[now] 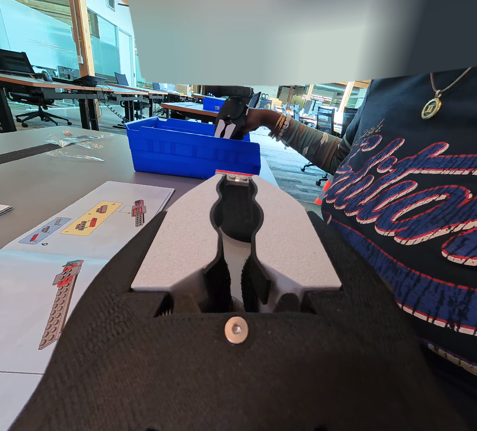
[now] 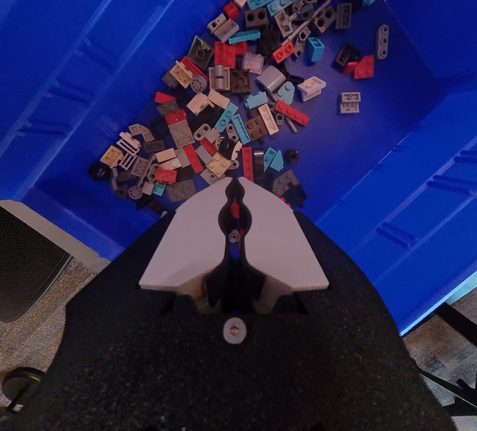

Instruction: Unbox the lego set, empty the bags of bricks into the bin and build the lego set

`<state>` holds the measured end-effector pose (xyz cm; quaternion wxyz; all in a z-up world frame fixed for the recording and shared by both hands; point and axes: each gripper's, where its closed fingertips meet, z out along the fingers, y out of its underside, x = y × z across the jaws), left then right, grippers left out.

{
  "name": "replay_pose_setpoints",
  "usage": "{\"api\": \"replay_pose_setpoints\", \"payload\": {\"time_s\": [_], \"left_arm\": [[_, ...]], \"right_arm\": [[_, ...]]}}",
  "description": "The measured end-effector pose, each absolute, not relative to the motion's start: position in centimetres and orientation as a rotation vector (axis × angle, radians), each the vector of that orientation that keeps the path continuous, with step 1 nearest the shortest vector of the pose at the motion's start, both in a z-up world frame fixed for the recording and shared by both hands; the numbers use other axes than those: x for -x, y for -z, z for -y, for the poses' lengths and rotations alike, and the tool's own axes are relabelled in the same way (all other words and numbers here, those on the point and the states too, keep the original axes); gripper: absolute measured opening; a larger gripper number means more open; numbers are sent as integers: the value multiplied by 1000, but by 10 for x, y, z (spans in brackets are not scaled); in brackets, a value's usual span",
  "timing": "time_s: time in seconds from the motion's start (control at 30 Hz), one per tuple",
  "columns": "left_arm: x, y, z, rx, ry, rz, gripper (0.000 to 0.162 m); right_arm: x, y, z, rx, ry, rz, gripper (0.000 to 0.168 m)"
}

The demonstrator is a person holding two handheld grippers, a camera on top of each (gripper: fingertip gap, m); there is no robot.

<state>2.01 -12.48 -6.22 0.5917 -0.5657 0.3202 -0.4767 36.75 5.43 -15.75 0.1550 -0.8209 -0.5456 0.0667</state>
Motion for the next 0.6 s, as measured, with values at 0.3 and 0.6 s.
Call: {"api": "replay_pose_setpoints", "payload": {"time_s": [0.3,0.6], "left_arm": [[-23,64,126,1324,1092,-766,16],[-23,64,126,1322,1101,-769,16]], "right_arm": [[-370,159,-55,2364,-180,1546,0],[-368,158,-59,2370,-172,1518,1]]}}
